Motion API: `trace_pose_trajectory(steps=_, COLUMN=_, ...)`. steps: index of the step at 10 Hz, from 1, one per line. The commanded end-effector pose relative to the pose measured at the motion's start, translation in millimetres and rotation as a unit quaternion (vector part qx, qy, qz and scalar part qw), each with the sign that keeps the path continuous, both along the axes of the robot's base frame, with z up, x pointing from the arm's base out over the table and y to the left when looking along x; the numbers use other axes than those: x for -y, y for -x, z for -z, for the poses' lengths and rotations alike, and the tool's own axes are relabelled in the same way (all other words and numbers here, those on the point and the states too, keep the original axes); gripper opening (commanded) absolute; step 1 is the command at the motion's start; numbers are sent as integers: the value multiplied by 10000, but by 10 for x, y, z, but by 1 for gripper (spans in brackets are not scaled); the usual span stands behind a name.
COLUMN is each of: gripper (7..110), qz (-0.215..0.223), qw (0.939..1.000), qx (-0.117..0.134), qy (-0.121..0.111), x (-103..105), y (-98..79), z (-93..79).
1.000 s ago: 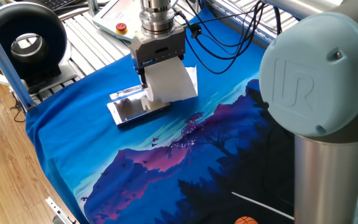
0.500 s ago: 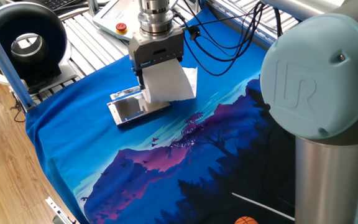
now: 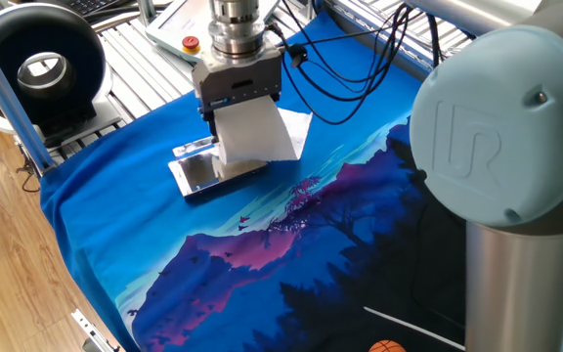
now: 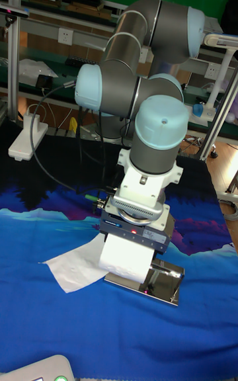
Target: Put the toilet paper on its holder
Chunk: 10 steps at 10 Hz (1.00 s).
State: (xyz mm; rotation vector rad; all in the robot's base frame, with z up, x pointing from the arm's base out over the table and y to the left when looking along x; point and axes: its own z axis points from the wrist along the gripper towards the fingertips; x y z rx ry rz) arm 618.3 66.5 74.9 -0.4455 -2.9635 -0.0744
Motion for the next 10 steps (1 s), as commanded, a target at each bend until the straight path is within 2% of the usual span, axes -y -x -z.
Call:
trace_pose_trajectory(steps=1, gripper=7, qz=108, qw=9999, qx=64, qy=-20, x=-132, y=11, z=15)
trace_pose_trajectory(steps=5, gripper=7, qz=165, qw=9998, qx=114, qy=-21, x=-267, y=51, z=74)
trace_pose_trajectory(steps=6, gripper=7, qz=135, qw=9998, qx=115, qy=-87, x=-333, y=74, z=77)
trace_pose_trajectory(steps=8, gripper=7, qz=-9, qw=9999, qx=141, qy=-51, x=-359, y=96, z=67)
trace_pose_trajectory(steps=10, gripper=7, qz=-180, qw=9992, qx=256, qy=-248, x=-460, y=65, z=35)
